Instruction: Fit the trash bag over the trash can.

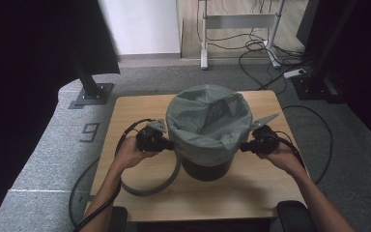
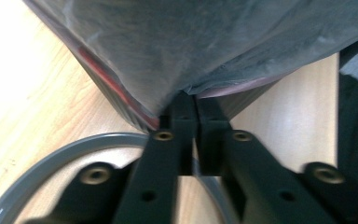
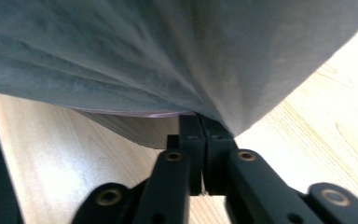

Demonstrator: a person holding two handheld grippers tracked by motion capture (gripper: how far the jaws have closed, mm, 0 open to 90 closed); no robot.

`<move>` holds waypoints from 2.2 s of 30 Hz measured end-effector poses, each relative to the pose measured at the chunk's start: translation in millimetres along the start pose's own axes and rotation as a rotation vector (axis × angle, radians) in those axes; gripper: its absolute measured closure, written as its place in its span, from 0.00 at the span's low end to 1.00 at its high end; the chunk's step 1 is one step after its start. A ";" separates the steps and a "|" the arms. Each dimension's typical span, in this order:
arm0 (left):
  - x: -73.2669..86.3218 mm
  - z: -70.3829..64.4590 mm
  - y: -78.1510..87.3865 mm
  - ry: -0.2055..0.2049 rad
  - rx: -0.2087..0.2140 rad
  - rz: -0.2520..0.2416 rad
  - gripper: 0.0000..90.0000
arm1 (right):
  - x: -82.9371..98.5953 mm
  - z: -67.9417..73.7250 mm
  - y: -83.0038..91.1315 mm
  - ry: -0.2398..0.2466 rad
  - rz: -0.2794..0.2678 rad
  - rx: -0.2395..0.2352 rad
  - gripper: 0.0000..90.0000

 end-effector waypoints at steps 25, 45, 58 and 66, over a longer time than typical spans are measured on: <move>48.0 -0.7 28.4 0.190 -0.155 -0.206 0.13 | -54.6 -13.0 110.8 0.013 -0.184 0.049 0.19; 126.0 4.3 0.2 0.306 -0.348 -0.186 0.00 | -150.4 3.9 93.9 0.074 -0.170 0.041 0.18; 166.9 12.3 -11.8 0.353 -0.433 -0.125 0.00 | -201.1 21.6 22.7 0.142 -0.100 0.015 0.26; 173.4 13.3 -13.5 0.358 -0.415 -0.135 0.00 | -201.0 19.8 -43.6 0.128 0.058 0.075 0.23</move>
Point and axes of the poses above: each handheld gripper's, and its own axes: y roughly backward along the jaws, x roughly out of its underside, z roughly to its left, the point moved 4 cm from there along -y, roughly forward along the jaws, and after that the axes turned 4 degrees about x, right-handed, at the moved point
